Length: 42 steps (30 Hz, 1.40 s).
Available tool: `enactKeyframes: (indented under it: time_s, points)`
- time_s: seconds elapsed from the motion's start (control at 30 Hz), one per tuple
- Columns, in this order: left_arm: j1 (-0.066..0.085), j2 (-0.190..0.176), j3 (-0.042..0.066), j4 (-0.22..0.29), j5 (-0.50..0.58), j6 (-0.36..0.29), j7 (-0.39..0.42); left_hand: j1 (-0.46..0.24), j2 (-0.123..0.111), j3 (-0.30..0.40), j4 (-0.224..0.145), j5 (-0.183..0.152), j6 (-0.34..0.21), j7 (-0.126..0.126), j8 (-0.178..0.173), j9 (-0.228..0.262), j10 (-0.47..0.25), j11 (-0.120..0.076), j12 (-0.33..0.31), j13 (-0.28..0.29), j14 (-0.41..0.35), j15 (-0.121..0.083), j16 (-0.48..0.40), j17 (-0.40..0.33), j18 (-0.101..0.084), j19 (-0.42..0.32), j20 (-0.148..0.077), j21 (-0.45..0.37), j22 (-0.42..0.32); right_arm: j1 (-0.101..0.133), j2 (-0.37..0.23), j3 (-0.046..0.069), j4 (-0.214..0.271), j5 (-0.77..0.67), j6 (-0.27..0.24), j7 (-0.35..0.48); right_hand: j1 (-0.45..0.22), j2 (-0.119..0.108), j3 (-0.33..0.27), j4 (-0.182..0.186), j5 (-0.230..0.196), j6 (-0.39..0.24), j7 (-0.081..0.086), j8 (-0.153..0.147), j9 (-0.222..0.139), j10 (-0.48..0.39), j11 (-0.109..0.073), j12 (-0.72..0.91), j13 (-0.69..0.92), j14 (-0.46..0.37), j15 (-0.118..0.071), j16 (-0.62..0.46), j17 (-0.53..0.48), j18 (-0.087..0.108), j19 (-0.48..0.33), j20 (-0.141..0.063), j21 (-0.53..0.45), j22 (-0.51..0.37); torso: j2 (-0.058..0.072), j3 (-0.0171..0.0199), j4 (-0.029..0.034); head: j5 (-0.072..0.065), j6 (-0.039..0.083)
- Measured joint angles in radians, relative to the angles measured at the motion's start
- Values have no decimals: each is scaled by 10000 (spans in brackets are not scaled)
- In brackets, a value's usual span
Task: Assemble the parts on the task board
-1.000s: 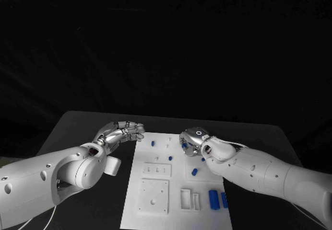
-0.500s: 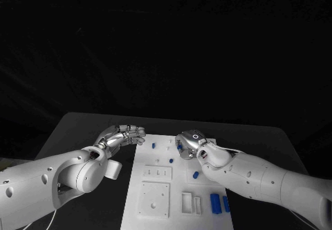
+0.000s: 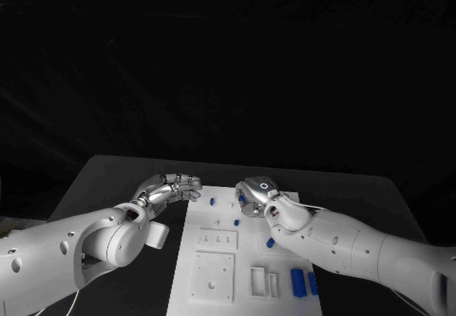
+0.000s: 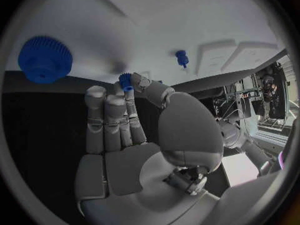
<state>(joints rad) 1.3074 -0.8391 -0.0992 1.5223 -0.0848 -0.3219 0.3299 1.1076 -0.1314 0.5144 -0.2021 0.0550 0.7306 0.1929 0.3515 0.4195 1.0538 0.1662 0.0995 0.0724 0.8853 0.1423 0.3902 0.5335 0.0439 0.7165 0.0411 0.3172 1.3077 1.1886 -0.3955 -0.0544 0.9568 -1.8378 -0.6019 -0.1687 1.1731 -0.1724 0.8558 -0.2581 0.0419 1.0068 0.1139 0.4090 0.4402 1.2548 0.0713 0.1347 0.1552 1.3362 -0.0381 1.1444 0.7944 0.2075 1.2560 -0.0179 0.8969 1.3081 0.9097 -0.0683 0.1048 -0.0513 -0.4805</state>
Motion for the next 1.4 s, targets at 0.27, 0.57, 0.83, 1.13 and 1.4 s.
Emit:
enactKeyframes:
  time_s: [0.27, 0.57, 0.83, 1.13, 1.4]
  points:
    - [14, -11, 0, -17, -1, -1, -6, 0, 0, 23, -22, 0, 0, 0, 0, 1, 0, 0, 0, 0, 0, 0, 0, -9, -5, 0, 0, 39, -2, 111, -113, 65, 188, -124, -167, -214, -1, -1, 28, 28, 46, 34, -34, -1, 8, 0, 0, -11, 1, -16, -19, 0, -13, -73, -14, -61, 42, -1, 40, 2, -4, 42, 0]
    - [42, -9, 0, -38, -1, -2, -12, 0, 0, 23, -22, 0, 0, 0, 0, 1, 0, 0, 0, 1, 0, 0, 0, -9, -6, 0, 0, 39, -3, 147, -30, 91, 278, -187, -226, -338, -1, -2, 28, 29, 46, 33, -34, -3, 27, 0, 0, -40, 2, -1, -34, 0, -22, -83, -5, -73, 80, -2, 89, 22, -25, 52, 49]
    - [46, 75, 1, -46, -1, -2, -18, 0, 0, 22, -22, 0, 0, 0, 0, 1, 0, -1, 0, 2, 0, 0, 0, -9, -9, 0, 0, 39, -4, 145, 254, 90, -15, -188, -227, -341, -1, -2, 27, 29, 45, 33, -34, -5, 27, 0, 0, -51, 3, 0, -35, 0, -22, -84, -3, -72, 80, -3, 114, 22, -7, 24, 62]
    - [57, 89, 1, -34, -1, -1, -25, 1, 0, 22, -22, 0, 0, 0, 0, -7, 0, -1, -18, 2, 0, 0, 0, -9, -11, 0, 0, 39, -4, 152, 458, 94, -244, -185, -223, -342, -3, -4, 53, 55, 45, 28, -31, -5, 68, 0, 0, -69, 4, 13, -48, 0, -33, -85, -1, -70, 80, -3, 150, 10, 8, 35, 89]
    - [91, 92, 1, -35, -1, -1, -31, 0, 0, 22, -22, 0, 0, 0, 0, -7, 0, -1, -38, 2, 0, 0, 0, -8, -12, 0, 1, 38, 1, 157, 564, 98, -403, -185, -214, -330, -29, -30, 54, 57, 43, 22, -28, -6, 65, 0, 0, -36, 4, 17, -53, 0, -42, -84, -15, -87, 117, -4, 161, 16, -4, 63, 75]
